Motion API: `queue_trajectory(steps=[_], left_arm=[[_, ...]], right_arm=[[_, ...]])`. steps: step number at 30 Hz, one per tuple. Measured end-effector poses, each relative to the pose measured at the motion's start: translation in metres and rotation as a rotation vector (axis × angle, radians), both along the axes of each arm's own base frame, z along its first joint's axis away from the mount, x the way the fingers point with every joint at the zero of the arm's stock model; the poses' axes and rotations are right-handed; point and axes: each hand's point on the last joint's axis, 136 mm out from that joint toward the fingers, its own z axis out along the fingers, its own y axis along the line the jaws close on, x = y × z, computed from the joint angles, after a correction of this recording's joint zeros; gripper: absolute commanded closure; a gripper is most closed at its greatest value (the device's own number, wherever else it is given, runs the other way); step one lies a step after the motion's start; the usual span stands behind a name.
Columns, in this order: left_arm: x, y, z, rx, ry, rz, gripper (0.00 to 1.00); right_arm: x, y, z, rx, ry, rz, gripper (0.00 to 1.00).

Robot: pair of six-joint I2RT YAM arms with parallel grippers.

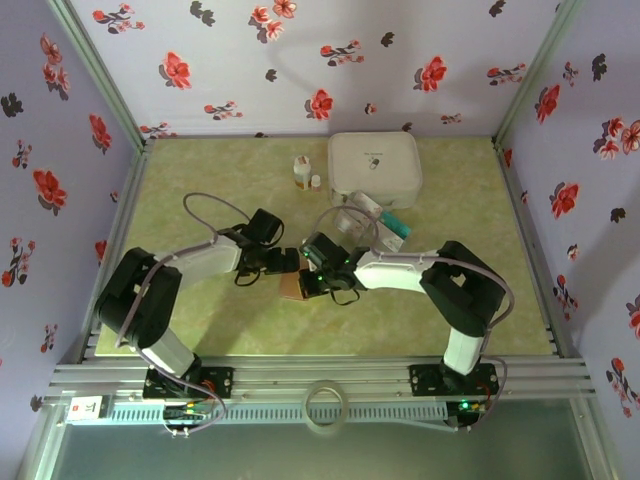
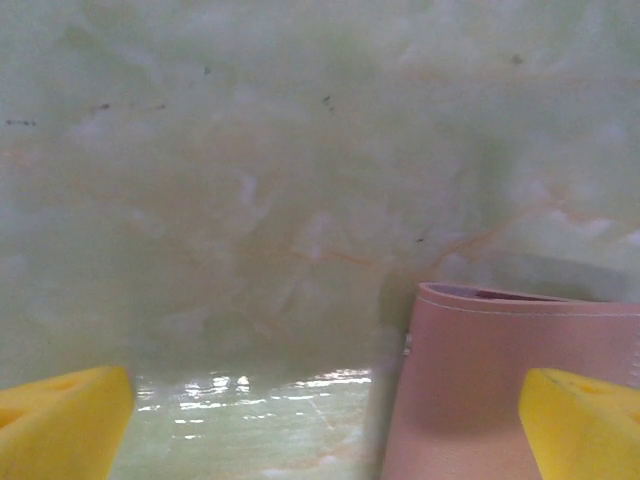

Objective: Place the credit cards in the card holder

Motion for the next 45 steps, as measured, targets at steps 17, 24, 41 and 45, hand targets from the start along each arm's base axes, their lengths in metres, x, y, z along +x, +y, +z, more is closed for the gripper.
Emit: queue_trajectory(steps=[17,24,41,45], left_arm=[[-0.001,0.006,-0.003,0.024,-0.086,0.090,0.00],[-0.002,0.007,-0.003,0.042,-0.099,0.114,0.00],[-0.003,0.010,-0.005,0.072,-0.106,0.121,0.00],[-0.003,0.009,-0.005,0.073,-0.106,0.120,0.00]], right_arm=[[0.022,-0.047,0.036,-0.073,-0.029,-0.119,0.69],[0.019,-0.052,0.024,-0.119,0.001,-0.116,0.76],[0.018,-0.045,0.024,-0.092,0.014,-0.109,0.83],[0.018,-0.044,0.024,-0.084,0.014,-0.109,0.86]])
